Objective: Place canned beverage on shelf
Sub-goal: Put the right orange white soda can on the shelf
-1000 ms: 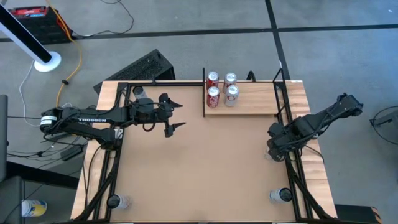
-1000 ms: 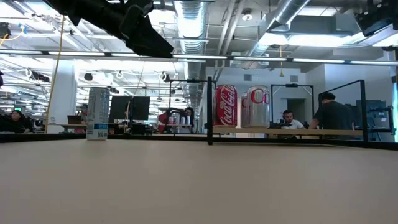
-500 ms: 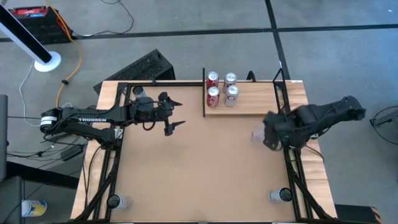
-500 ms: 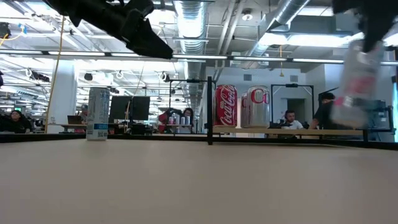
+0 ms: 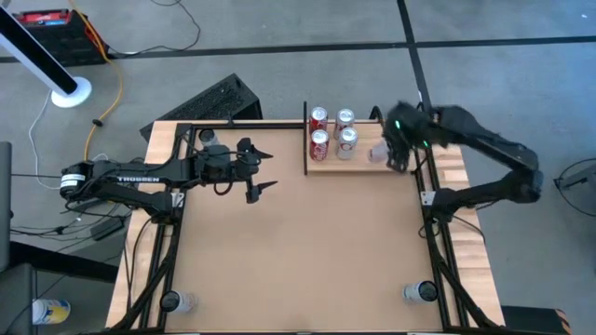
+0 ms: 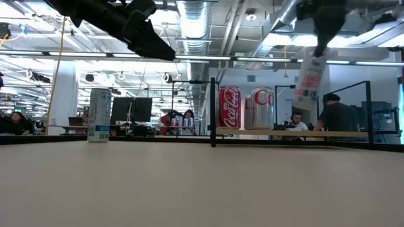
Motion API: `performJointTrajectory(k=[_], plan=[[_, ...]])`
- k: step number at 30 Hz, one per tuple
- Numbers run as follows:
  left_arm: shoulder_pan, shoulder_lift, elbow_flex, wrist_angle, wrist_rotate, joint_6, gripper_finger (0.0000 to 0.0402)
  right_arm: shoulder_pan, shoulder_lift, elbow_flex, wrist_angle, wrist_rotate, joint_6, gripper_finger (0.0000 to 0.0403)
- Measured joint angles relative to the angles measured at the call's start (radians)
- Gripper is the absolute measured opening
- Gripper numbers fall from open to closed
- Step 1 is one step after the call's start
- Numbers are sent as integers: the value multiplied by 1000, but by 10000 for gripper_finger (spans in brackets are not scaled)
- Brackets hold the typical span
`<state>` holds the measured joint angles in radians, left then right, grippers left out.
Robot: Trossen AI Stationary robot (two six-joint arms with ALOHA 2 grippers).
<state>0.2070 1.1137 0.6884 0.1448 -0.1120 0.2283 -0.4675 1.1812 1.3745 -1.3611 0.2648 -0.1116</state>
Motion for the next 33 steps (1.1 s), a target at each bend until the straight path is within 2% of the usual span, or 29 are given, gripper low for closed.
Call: performJointTrajectory(k=[3, 8, 15, 23, 33], plan=[[0, 0, 0, 0, 0, 0, 367, -109, 100, 72, 21, -18, -179, 276], [0, 0, 0, -9, 0, -1, 367, -248, 259, 204, 14, -65, -385, 276], [0, 0, 0, -24, -8, -1, 367, -406, 418, 349, 9, -109, -525, 276], [19, 0, 0, -24, -8, -4, 367, -446, 519, 364, 28, -161, -579, 276], [36, 0, 0, -23, 0, -11, 367, -445, 546, 364, 58, -171, -613, 276]])
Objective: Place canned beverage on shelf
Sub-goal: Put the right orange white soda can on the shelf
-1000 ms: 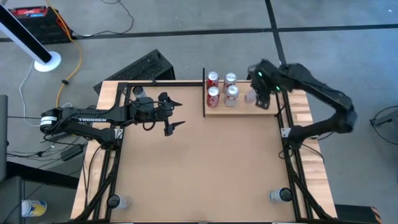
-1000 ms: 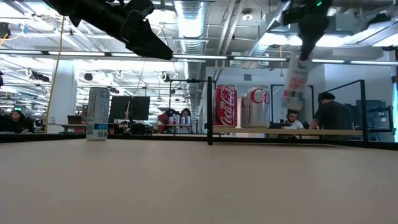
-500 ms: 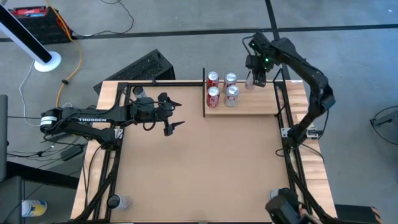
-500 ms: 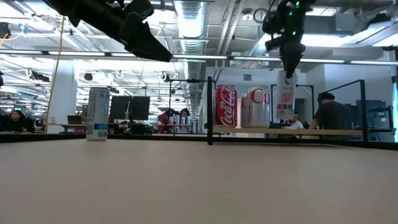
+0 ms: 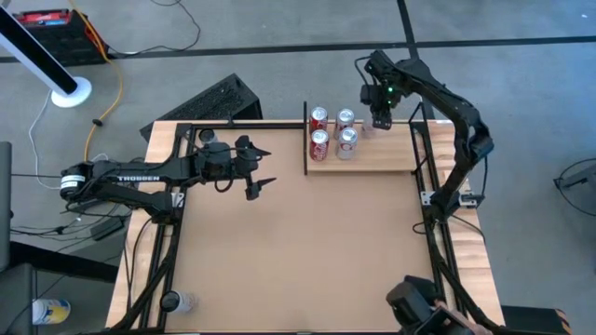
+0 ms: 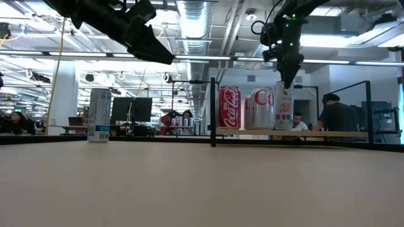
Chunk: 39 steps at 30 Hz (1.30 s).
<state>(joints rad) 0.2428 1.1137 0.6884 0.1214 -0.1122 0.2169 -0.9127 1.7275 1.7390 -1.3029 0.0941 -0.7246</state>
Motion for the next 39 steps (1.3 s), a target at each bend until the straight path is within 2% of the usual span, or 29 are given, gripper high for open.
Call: performJointTrajectory(k=[5, 12, 30, 39], plan=[[0, 0, 0, -4, 0, 0, 367, 0, 0, 0, 14, -16, -2, 277], [0, 0, 0, -5, 0, 0, 367, 0, 0, 0, 9, -20, -1, 318], [0, 0, 0, -15, 0, 0, 367, 0, 0, 0, -5, -20, 19, 317], [0, 0, 0, -18, 1, -2, 367, 0, 0, 0, 8, -12, 20, 346]])
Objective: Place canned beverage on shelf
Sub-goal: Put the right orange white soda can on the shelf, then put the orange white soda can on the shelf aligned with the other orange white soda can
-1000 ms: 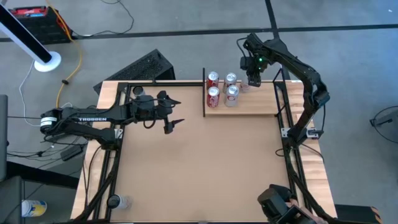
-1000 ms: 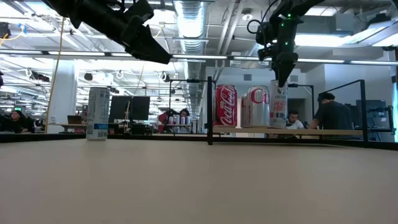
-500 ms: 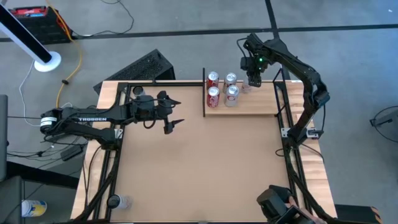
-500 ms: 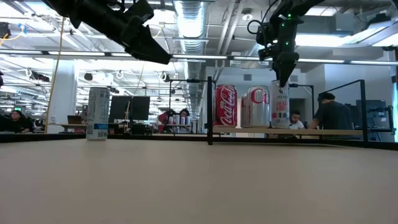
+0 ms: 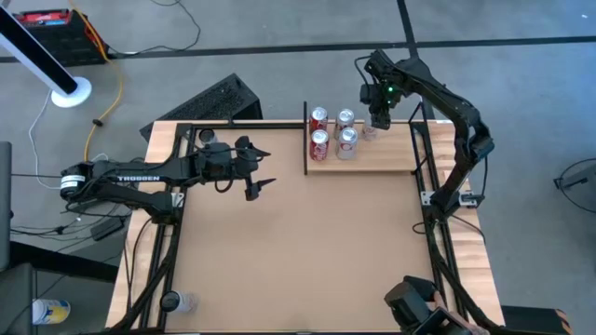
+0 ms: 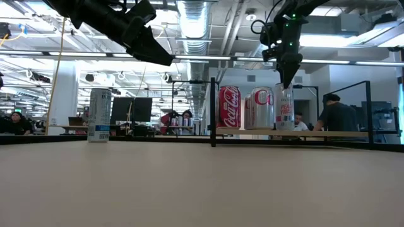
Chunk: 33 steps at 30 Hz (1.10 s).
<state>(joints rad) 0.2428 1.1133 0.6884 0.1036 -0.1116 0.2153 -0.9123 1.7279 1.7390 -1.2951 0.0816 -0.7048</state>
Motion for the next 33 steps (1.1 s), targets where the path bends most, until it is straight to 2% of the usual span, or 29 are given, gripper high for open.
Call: performJointTrajectory(k=[7, 15, 23, 25, 28, 33], plan=[[0, 0, 0, 0, 0, 0, 367, 3, 0, 6, 13, 82, -26, 365], [0, 0, 0, 0, 0, -11, 367, 11, -23, 79, -9, 55, -3, 364], [0, 0, 0, 0, 0, -18, 367, 66, -142, 89, -39, 17, 37, 363], [0, 0, 0, 0, 0, -33, 367, 93, -179, 89, -48, -37, 88, 363], [0, -3, 22, -49, 0, -55, 367, 145, -238, 89, -97, -201, 161, 363], [0, -18, 133, -290, -6, -123, 367, 297, -308, 89, -156, -450, 263, 363]])
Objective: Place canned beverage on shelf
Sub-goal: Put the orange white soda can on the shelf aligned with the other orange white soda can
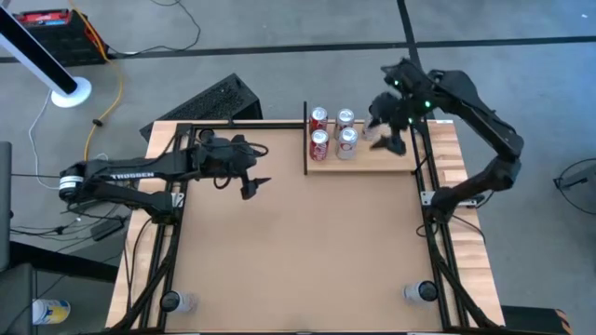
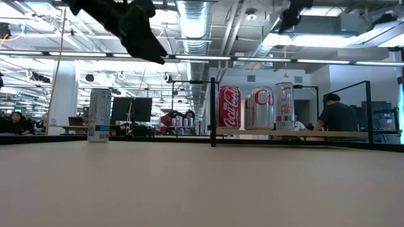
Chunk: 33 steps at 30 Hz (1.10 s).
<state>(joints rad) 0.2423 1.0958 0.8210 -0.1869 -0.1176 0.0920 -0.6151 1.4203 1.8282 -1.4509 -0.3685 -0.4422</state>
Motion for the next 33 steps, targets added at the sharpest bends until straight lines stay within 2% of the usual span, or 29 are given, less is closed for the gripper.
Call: performJointTrajectory(k=[4, 6, 10, 13, 18, 23, 26, 29, 33], plan=[[-17, 0, 92, -225, 15, -91, 367, 194, -24, 0, 9, -49, 91, 363], [-36, 0, 132, -314, 97, -159, 367, 299, -23, 0, 25, -46, 143, 363], [-108, 0, 207, -437, 338, -300, 367, 504, -7, 0, 81, 54, 216, 363], [-205, -1, 258, -513, 391, -398, 367, 630, 24, 0, 167, 143, 260, 363], [-406, -1, 317, -710, 262, -560, 367, 786, 118, 0, 417, 171, 274, 363], [-584, -10, 320, -944, 93, -675, 367, 890, 294, 0, 752, 171, 250, 363], [-658, -18, 320, -1055, -82, -689, 367, 923, 423, 0, 1046, 171, 235, 363], [-698, -40, 320, -1115, -250, -710, 367, 940, 561, 0, 1412, 171, 239, 363], [-701, -83, 320, -1137, -307, -719, 367, 939, 747, 11, 1854, 187, 323, 363]])
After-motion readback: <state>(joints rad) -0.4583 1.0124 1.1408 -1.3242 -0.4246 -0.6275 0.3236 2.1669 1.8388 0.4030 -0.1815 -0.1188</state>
